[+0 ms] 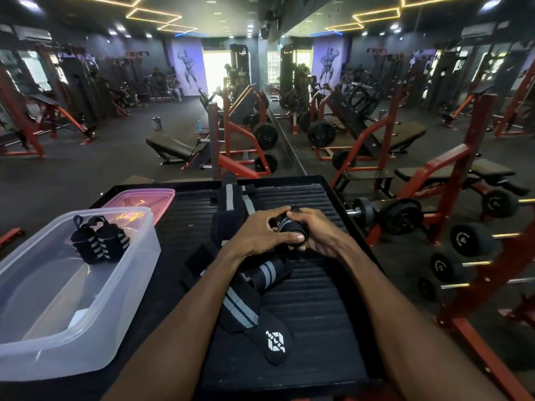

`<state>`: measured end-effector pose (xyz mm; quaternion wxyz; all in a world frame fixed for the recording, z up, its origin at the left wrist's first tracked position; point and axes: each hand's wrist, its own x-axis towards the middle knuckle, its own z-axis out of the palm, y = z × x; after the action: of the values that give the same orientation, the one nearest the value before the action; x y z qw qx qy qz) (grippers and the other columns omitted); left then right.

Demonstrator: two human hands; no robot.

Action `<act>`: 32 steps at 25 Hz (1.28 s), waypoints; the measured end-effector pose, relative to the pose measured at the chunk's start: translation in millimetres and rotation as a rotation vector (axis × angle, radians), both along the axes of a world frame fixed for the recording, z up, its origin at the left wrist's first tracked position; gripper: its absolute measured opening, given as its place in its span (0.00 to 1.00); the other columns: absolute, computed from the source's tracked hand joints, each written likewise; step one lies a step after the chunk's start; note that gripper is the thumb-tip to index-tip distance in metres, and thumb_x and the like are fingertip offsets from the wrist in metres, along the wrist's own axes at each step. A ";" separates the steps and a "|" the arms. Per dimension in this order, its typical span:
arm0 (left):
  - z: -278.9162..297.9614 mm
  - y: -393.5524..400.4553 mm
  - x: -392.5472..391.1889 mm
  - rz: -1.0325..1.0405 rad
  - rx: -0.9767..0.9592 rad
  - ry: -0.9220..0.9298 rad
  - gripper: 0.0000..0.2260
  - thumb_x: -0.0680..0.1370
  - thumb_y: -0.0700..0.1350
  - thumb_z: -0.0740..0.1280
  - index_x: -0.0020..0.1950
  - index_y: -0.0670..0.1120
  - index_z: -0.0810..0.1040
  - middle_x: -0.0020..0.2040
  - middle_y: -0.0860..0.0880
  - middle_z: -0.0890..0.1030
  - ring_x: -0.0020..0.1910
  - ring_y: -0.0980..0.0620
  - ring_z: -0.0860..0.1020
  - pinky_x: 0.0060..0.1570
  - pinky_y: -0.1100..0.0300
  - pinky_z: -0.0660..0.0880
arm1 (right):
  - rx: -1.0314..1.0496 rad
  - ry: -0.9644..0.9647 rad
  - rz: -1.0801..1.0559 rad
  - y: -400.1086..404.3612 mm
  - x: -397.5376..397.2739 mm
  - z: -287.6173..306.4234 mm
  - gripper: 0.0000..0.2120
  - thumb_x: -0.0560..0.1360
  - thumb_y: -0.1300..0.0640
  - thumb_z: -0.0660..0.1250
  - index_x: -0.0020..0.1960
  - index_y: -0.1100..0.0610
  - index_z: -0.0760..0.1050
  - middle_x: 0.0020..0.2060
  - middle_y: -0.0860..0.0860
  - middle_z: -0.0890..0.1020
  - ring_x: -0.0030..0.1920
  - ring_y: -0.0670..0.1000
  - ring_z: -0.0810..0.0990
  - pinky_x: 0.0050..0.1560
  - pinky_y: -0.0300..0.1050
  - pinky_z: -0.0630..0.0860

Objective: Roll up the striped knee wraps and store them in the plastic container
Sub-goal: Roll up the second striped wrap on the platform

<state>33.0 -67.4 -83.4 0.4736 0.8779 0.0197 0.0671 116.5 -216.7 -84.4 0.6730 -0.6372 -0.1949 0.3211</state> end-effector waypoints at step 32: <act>75.8 22.5 -69.5 0.048 0.184 0.301 0.09 0.82 0.50 0.64 0.49 0.45 0.72 0.41 0.46 0.71 0.39 0.49 0.76 0.31 0.56 0.79 | -0.142 -0.298 0.354 8.7 -30.3 10.7 0.11 0.74 0.72 0.69 0.55 0.65 0.79 0.41 0.53 0.84 0.43 0.52 0.82 0.39 0.43 0.80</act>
<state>-36.5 -44.9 -7.6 0.3811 0.9171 0.1049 -0.0522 86.2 -208.0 -73.7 0.5236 -0.6790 -0.3778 0.3495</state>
